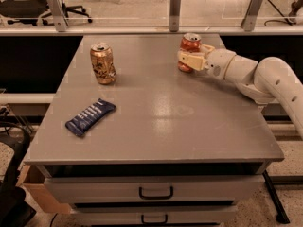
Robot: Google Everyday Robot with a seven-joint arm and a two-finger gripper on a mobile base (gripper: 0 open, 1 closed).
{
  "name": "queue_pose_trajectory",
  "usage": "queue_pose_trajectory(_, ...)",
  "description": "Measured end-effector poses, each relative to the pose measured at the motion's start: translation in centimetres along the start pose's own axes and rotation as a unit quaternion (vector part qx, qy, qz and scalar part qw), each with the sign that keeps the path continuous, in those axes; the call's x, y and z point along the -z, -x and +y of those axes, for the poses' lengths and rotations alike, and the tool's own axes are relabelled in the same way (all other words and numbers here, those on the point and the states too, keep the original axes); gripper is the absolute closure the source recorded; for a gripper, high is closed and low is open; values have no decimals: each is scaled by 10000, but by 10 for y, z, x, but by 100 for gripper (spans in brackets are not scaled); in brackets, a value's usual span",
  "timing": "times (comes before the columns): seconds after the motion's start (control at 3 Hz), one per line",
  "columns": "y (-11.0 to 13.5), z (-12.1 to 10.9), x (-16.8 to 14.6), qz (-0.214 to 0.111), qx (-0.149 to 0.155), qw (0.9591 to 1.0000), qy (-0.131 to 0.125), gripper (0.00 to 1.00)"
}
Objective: Pick coke can
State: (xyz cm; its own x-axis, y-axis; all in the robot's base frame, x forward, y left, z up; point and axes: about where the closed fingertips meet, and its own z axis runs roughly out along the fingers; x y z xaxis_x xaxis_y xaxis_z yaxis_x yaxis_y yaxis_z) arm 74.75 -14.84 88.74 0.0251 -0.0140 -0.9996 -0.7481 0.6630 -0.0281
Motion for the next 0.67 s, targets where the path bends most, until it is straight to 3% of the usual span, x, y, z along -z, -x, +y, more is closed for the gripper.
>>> queue_pose_trajectory(0.33,27,5,-2,140,207,9996,130,100)
queue_pose_trajectory(0.67,74,6,5,308,512,9980,197,100)
